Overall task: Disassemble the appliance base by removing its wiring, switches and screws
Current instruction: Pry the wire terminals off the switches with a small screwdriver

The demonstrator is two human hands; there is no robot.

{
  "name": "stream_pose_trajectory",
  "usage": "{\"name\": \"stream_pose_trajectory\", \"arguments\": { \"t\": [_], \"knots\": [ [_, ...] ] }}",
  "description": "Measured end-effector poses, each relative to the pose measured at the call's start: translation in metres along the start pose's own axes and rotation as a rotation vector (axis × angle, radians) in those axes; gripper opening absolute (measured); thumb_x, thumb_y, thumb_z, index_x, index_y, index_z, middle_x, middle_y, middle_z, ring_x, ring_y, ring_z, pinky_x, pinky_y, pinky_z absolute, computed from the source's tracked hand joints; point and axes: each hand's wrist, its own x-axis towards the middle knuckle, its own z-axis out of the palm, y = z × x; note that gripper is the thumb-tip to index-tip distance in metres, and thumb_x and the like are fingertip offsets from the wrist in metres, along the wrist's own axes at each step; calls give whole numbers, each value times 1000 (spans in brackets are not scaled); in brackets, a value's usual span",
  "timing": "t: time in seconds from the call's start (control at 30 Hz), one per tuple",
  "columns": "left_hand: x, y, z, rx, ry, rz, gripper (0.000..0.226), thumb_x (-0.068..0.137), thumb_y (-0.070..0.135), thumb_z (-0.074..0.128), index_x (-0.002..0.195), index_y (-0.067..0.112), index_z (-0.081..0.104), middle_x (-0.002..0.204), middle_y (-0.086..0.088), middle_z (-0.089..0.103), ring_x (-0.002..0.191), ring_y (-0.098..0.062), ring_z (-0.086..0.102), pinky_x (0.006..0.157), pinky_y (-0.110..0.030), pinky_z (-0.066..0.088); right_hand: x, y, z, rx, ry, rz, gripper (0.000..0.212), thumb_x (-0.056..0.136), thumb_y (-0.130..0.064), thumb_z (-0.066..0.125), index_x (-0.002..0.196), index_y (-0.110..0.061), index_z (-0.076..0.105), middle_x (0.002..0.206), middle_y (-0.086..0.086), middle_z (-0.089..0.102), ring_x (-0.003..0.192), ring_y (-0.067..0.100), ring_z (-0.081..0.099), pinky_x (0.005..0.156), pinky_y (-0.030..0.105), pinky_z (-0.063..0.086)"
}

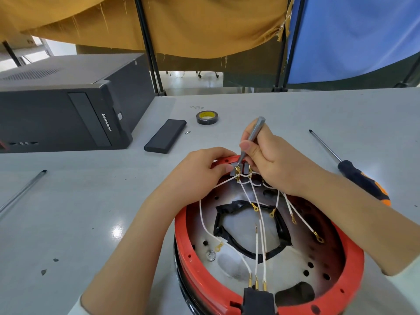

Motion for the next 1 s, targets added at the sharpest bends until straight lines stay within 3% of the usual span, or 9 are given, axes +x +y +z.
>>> {"name": "stream_pose_trajectory", "arguments": {
  "t": [0.13, 0.4, 0.5, 0.63, 0.7, 0.83, 1.0],
  "knots": [
    [0, 0, 0, 9, 8, 6, 22, 93, 28, 55, 113, 32, 62, 102, 14, 66, 93, -5, 59, 80, -18, 43, 1, -1, 2, -59, -2, -15, 12, 100, -30, 34, 89, -33, 38, 66, -2, 50, 55, 4, 46, 56, 27, 43],
    [1, 0, -1, 19, 2, 0, 22, 93, 28, 55, 114, 33, 61, 100, 17, 64, 92, -2, 57, 75, -6, 37, 21, 1, 4, 17, -29, 160, 10, 101, -31, 33, 96, -23, 37, 64, -5, 46, 42, -6, 45, 55, 22, 32],
    [1, 1, 0, 15, 0, -4, 23, 93, 28, 55, 114, 33, 61, 98, 19, 62, 91, -1, 57, 73, -3, 36, 18, 4, 6, 9, 40, 118, 10, 101, -31, 34, 94, -26, 39, 62, -8, 47, 45, -2, 46, 55, 23, 35],
    [1, 1, -1, 17, 0, 1, 21, 93, 29, 56, 113, 34, 62, 98, 19, 63, 89, 1, 56, 72, -2, 36, 7, 6, 4, 222, 101, 1, 17, 101, -24, 36, 88, -33, 40, 64, -3, 45, 47, 2, 39, 48, 17, 37],
    [0, 1, -1, 16, -1, 7, 22, 93, 29, 55, 113, 33, 62, 100, 17, 64, 89, 0, 56, 72, -3, 37, 7, 7, 4, 160, 66, -7, 17, 101, -25, 35, 88, -35, 39, 65, -6, 46, 48, 1, 44, 49, 14, 36],
    [0, 2, -1, 8, -4, 18, 22, 93, 27, 55, 114, 31, 62, 99, 16, 65, 88, 0, 56, 72, -3, 36, 8, 7, 6, 5, 20, -32, 15, 101, -31, 32, 88, -34, 37, 66, -1, 48, 50, 5, 41, 53, 25, 38],
    [0, 1, -1, 14, 4, 16, 21, 93, 28, 55, 112, 31, 62, 97, 17, 63, 88, -1, 56, 74, -7, 37, 6, 2, 7, -98, 27, -72, 12, 100, -33, 32, 90, -33, 37, 66, 1, 50, 54, 8, 44, 52, 23, 38]
  ]
}}
